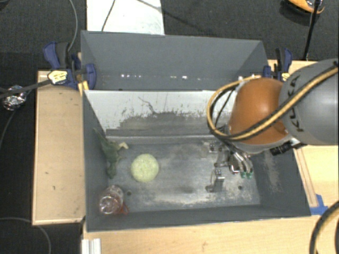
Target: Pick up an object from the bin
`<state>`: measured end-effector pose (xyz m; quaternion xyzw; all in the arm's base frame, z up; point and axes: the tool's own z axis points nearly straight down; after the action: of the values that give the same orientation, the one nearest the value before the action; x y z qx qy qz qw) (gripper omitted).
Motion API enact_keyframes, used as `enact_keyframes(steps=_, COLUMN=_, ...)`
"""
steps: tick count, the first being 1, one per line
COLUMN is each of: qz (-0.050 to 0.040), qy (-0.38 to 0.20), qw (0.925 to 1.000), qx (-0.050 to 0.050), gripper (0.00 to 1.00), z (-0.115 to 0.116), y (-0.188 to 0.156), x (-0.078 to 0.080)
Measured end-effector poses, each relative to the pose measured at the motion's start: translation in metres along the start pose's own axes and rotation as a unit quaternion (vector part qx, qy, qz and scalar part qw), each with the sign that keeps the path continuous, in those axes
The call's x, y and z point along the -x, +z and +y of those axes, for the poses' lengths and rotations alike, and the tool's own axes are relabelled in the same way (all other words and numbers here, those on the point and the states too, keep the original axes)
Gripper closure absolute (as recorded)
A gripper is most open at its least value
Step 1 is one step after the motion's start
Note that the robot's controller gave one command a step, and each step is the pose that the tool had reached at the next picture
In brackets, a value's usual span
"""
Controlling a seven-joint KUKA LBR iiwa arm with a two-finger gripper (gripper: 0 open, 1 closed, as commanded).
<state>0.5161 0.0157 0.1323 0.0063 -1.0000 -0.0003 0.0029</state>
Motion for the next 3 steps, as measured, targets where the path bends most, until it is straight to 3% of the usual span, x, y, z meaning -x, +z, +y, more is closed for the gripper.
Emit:
enact_keyframes(steps=1, qz=-0.0041, qy=0.0, qw=1.0, qx=0.0, gripper=0.0, z=0.0, y=-0.004, x=0.002)
enact_keyframes(steps=2, qz=-0.0045, qy=0.015, qw=0.9999, qx=0.0, gripper=0.0, z=0.023, y=0.02, x=0.046)
enact_keyframes(steps=3, qz=-0.007, qy=0.036, qw=0.9993, qx=0.001, gripper=0.0, z=0.021, y=0.052, x=0.052)
